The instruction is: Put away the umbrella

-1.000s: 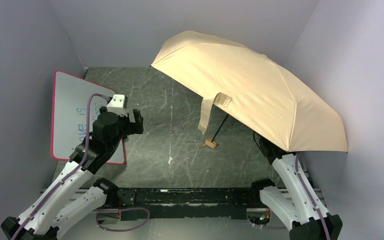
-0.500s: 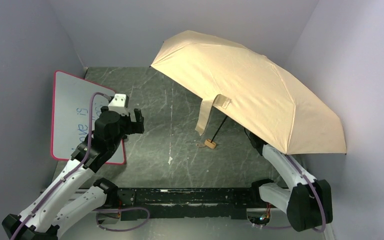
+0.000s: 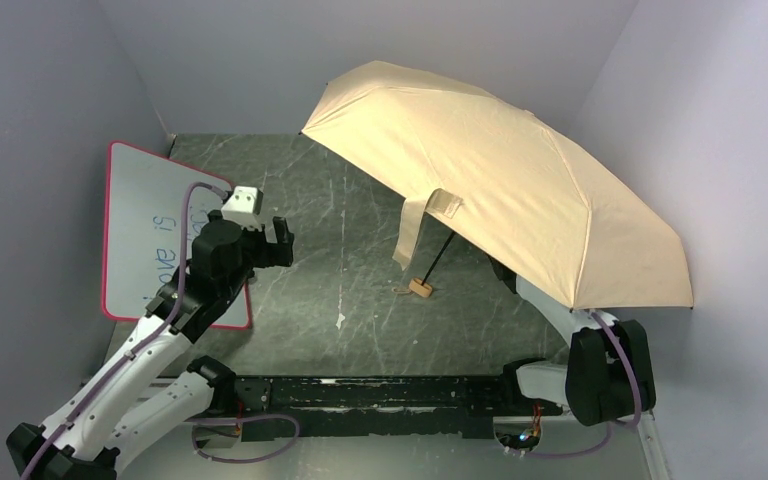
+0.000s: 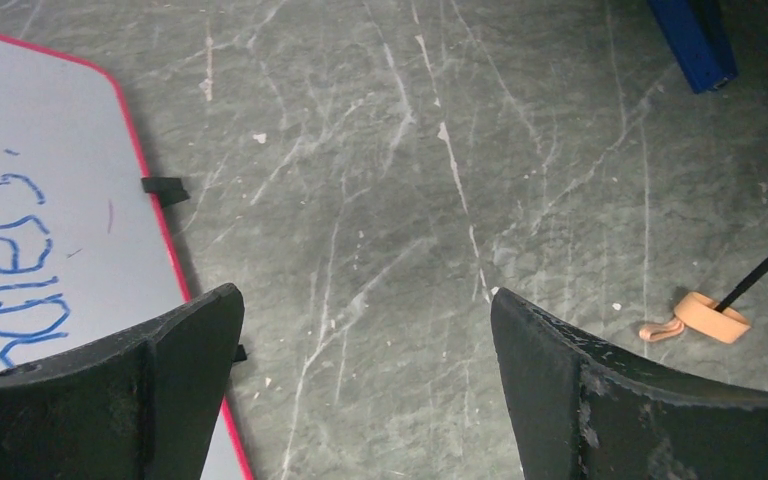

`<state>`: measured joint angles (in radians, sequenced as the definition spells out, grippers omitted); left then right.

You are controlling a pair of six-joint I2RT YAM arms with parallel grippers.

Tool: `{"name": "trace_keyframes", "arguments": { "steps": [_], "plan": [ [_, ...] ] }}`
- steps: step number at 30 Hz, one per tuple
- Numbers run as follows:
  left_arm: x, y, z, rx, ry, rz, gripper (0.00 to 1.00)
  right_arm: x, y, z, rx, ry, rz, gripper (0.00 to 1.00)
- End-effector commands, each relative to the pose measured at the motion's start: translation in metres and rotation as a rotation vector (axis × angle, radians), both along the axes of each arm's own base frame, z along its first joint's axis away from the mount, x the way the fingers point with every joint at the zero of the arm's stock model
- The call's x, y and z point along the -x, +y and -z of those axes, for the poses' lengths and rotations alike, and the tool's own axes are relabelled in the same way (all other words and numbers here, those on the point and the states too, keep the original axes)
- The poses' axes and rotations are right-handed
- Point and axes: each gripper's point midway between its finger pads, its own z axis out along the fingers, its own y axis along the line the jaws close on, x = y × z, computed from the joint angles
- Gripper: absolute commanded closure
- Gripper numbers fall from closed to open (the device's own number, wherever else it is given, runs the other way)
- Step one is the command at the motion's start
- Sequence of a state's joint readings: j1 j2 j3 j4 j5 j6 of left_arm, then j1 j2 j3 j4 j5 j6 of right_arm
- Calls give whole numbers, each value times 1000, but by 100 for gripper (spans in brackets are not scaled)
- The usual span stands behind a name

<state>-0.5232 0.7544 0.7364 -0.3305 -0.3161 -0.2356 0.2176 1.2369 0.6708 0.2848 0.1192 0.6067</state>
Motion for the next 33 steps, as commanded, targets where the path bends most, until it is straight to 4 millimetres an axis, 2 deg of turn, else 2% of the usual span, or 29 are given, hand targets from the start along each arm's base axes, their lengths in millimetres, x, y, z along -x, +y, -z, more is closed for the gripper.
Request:
{"name": "trace_keyframes", "arguments": {
  "steps": [1, 6, 11, 16, 22, 26, 28, 33],
  "plan": [
    [-3, -19, -3, 59, -16, 81, 3, -15, 1, -26, 36, -81, -26, 50],
    [-2, -33, 4, 87, 29, 136, 3, -18, 10, -32, 53, -98, -83, 74],
    [-4, -35, 6, 133, 62, 105, 3, -16, 10, -39, 65, -115, -90, 83],
    [-3, -45, 9, 150, 100, 144, 3, -11, 8, -59, 105, -156, -103, 100],
    [-2, -52, -16, 216, 58, 170, 3, -1, 6, -92, 109, -219, -108, 100],
    [3, -63, -33, 223, 35, 249, 2, 10, 17, -125, 67, -279, -166, 100],
    [8, -73, -43, 246, 19, 318, 2, 17, 22, -145, 36, -312, -195, 100],
    [23, -107, -80, 336, -50, 532, 2, 35, 39, -186, -40, -372, -293, 100]
  ]
}}
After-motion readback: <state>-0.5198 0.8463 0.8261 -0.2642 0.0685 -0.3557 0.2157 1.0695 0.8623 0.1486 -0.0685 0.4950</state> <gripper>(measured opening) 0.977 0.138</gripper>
